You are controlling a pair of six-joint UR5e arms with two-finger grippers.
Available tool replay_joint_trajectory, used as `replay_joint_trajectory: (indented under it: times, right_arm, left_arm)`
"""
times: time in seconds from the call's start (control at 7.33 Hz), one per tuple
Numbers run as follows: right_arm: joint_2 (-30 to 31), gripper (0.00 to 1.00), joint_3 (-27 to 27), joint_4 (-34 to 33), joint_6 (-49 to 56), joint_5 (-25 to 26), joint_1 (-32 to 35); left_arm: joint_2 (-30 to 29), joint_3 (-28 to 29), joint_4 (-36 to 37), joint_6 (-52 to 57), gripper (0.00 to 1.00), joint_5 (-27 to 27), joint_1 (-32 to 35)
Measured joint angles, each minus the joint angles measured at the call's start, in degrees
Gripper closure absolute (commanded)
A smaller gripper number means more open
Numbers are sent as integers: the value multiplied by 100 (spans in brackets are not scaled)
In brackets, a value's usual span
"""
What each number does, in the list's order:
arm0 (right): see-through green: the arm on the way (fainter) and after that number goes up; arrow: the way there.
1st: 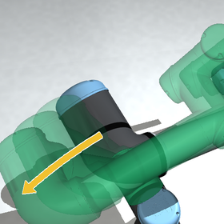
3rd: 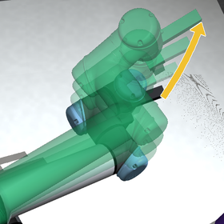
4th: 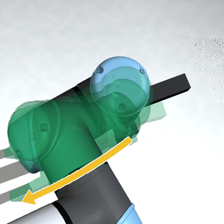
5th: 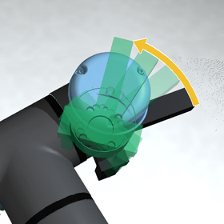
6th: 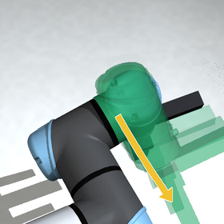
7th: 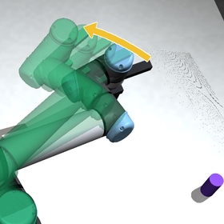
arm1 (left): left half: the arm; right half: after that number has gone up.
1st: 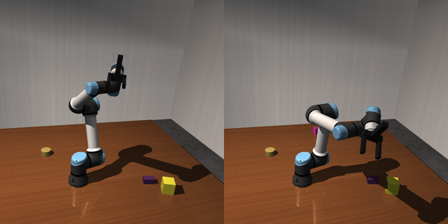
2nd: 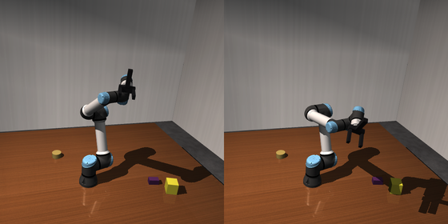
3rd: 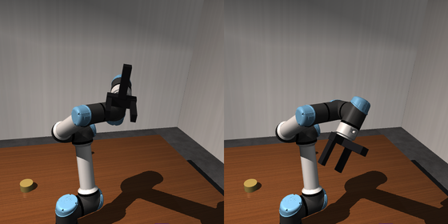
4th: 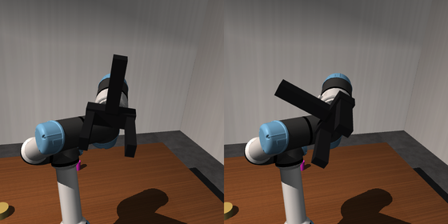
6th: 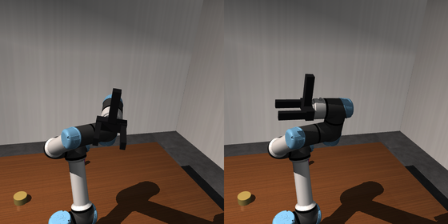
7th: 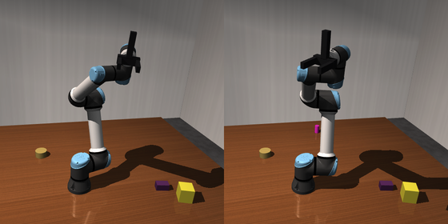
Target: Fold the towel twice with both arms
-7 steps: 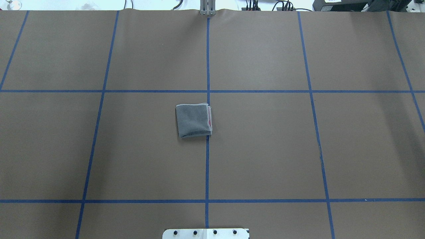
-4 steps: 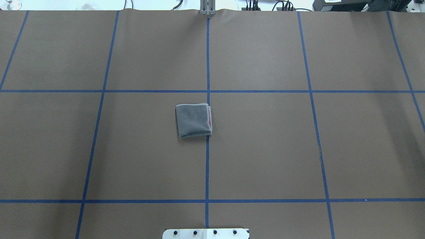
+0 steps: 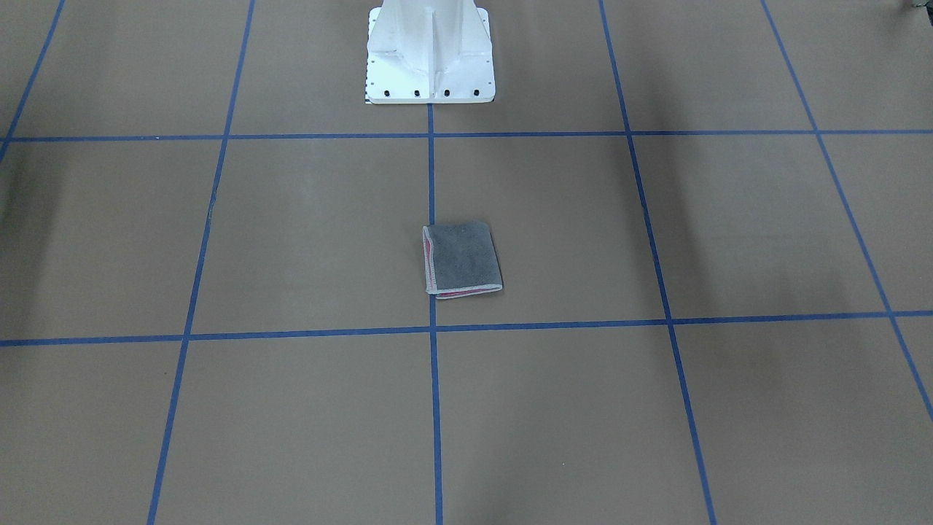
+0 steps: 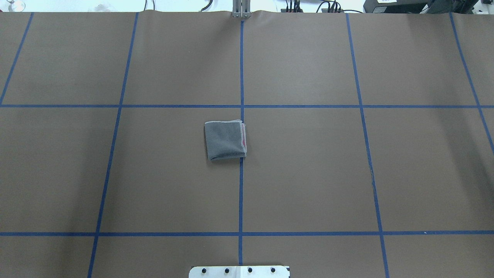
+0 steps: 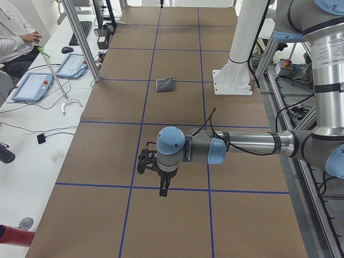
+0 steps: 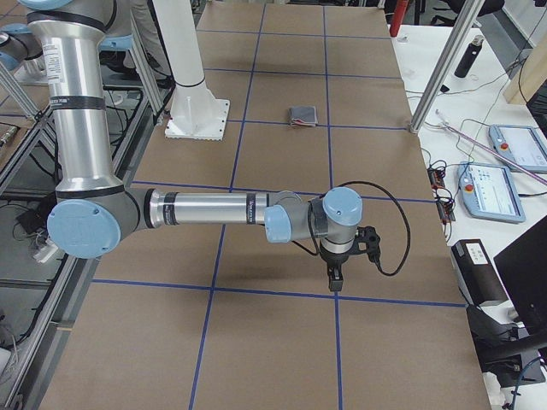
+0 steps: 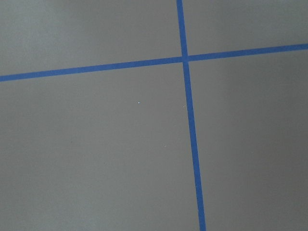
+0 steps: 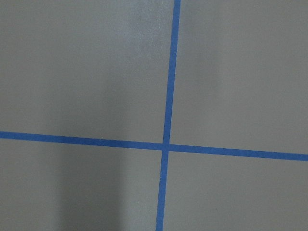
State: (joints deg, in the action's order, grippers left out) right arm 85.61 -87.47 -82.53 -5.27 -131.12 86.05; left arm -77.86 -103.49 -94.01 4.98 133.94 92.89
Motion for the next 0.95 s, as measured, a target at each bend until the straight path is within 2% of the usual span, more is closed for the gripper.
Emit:
replay_joint_trajectory:
  times: [0.95]
  right_arm:
    - [0,0,-2,0,-2,-3,0]
  left_arm:
    - [42,-180,6,-31,0,-5,-6]
